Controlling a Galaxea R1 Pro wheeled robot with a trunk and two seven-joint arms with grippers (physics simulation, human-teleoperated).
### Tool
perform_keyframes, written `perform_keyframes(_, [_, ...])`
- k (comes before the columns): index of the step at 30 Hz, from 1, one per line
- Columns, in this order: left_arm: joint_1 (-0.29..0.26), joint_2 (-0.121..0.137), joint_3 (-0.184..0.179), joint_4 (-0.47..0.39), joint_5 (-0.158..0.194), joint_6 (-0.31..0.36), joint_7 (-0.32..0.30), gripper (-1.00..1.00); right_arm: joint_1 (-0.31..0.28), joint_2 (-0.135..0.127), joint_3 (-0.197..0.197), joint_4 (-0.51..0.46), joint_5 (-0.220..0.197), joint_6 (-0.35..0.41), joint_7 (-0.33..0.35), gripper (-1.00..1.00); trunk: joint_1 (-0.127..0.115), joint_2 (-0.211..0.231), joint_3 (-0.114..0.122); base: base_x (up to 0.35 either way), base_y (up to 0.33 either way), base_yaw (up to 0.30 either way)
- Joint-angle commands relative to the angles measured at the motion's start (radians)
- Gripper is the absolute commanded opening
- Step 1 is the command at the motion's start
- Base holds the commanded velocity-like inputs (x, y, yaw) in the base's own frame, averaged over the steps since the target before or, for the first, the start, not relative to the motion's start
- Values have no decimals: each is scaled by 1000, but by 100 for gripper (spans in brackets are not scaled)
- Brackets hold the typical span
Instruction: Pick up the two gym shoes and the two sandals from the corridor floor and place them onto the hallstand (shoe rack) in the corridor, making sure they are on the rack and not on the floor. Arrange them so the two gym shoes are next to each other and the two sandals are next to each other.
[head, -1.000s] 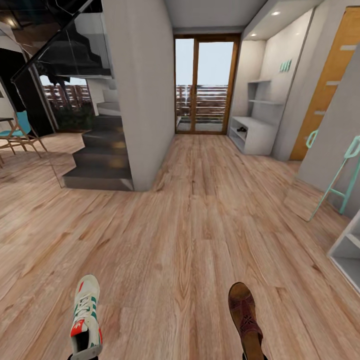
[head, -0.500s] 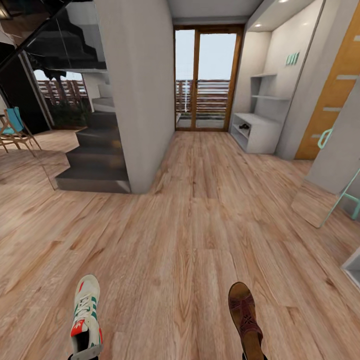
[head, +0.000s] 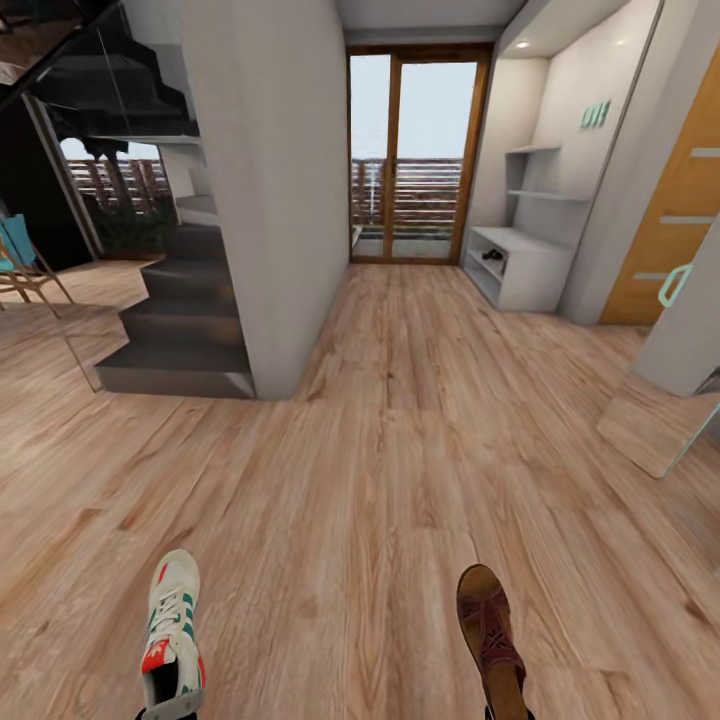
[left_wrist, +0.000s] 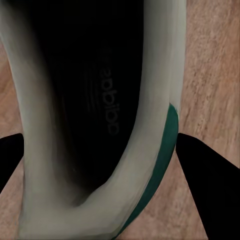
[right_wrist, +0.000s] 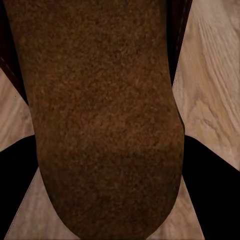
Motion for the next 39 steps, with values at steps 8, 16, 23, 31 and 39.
perform_keyframes(8, [-1,0,5,1,-11,-4,3,-100,-1,1,-4,0,11,-3,-5,-100,0,0,-1,340,0,0])
perform_keyframes(16, [-1,0,5,1,-11,-4,3,-100,-1,1,-4,0,11,-3,-5,-100,0,0,-2,339,-59,-20])
perform_keyframes(23, [-1,0,5,1,-11,-4,3,-100,-1,1,-4,0,11,-3,-5,-100,0,0,-8,338,-90,-119])
perform_keyframes(31, [-1,0,5,1,-11,-4,3,-100,-1,1,-4,0,11,-3,-5,-100,0,0,-9,338,-92,-19])
perform_keyframes(39, [-1,0,5,1,-11,-4,3,-100,-1,1,-4,0,11,-3,-5,-100,0,0,-9,338,-92,0])
